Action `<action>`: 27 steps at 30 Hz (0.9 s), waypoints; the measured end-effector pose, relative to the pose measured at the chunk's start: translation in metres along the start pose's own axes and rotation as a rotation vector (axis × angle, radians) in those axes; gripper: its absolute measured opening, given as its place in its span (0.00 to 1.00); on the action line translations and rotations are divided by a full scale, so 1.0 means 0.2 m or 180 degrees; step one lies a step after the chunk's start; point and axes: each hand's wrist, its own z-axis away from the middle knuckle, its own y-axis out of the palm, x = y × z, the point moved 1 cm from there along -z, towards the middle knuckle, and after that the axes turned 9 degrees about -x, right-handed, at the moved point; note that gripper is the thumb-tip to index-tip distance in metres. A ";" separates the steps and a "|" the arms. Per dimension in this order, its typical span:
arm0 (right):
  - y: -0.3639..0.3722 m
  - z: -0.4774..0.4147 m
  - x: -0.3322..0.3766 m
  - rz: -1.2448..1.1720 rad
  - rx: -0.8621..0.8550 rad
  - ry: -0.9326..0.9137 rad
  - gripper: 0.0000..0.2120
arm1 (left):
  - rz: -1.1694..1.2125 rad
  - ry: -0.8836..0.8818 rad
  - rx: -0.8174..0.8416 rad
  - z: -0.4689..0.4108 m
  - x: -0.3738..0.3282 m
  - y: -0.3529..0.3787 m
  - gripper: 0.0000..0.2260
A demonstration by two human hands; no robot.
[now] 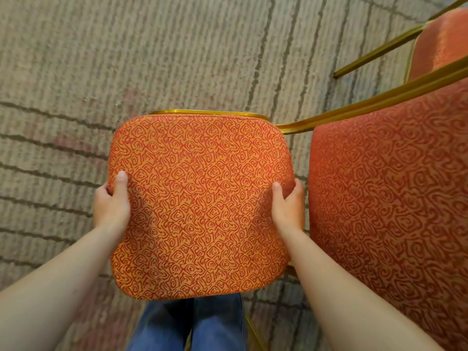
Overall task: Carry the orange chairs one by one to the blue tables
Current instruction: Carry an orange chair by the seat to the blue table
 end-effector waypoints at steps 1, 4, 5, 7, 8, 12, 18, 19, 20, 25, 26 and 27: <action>-0.01 -0.02 -0.01 -0.0027 0.0098 0.0073 0.28 | -0.0007 -0.0002 -0.0001 0.00 0.01 0.00 0.31; -0.02 -0.09 -0.04 -0.0181 0.0338 0.0210 0.25 | -0.0022 0.0034 -0.0010 -0.01 0.04 0.00 0.31; -0.02 -0.10 -0.05 -0.0283 0.0368 0.0203 0.24 | -0.0026 0.0067 -0.0051 -0.02 0.05 0.00 0.31; -0.01 -0.11 -0.06 -0.0452 0.0398 0.0205 0.23 | -0.0013 0.0122 -0.0153 -0.02 0.06 0.01 0.32; -0.01 -0.11 -0.06 -0.0516 0.0397 0.0225 0.22 | 0.0006 0.0148 -0.0196 -0.02 0.07 0.01 0.32; 0.01 -0.11 -0.10 -0.0771 0.0330 0.0372 0.26 | -0.0061 0.0211 -0.0465 0.01 0.07 0.03 0.33; 0.02 -0.13 -0.13 -0.1133 0.0652 0.0826 0.12 | -0.0141 0.0049 -0.0438 0.01 0.09 0.02 0.43; 0.02 -0.14 -0.13 -0.1152 0.0669 0.0853 0.12 | -0.0136 0.0023 -0.0384 0.00 0.10 0.01 0.44; 0.02 -0.14 -0.13 -0.1174 0.0686 0.0880 0.12 | -0.0119 -0.0004 -0.0333 0.00 0.10 0.01 0.45; 0.00 -0.15 -0.13 -0.1222 0.0820 0.0994 0.13 | -0.0016 -0.0112 -0.0177 0.00 0.09 0.00 0.39; 0.00 -0.15 -0.13 -0.1222 0.0840 0.1009 0.14 | 0.0010 -0.0126 -0.0166 0.00 0.08 0.00 0.37; 0.00 -0.15 -0.13 -0.1231 0.0848 0.1028 0.14 | 0.0023 -0.0131 -0.0173 0.00 0.09 0.01 0.36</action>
